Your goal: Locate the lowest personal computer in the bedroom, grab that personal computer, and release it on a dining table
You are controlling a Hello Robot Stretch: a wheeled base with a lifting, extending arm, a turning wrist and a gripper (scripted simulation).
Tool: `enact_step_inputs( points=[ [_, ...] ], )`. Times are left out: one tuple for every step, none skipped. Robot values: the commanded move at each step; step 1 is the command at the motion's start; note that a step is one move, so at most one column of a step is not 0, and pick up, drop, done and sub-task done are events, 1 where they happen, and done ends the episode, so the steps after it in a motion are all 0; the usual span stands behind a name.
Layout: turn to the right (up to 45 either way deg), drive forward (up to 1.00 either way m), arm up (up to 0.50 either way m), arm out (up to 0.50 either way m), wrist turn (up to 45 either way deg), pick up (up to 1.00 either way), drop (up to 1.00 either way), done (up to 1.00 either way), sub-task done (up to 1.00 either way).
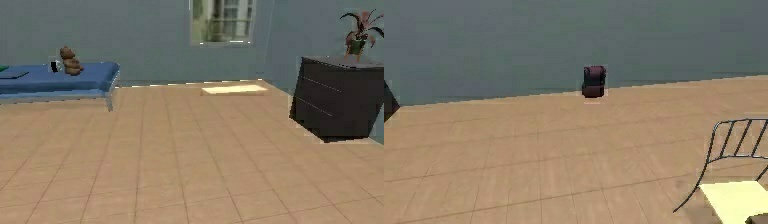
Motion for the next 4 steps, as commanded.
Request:
enact_step_inputs(
  points=[
    [42.0, 0.0, 0.0, 0.0, 0.0, 0.0, 0.0, 0.0, 0.0],
    [0.0, 0.15, 0.0, 0.0, 0.0, 0.0, 0.0, 0.0, 0.0],
    [-45.0, 0.0, 0.0, 0.0, 0.0, 0.0, 0.0, 0.0, 0.0],
    [-36.0, 0.0, 0.0, 0.0, 0.0, 0.0, 0.0, 0.0, 0.0]
  ],
)
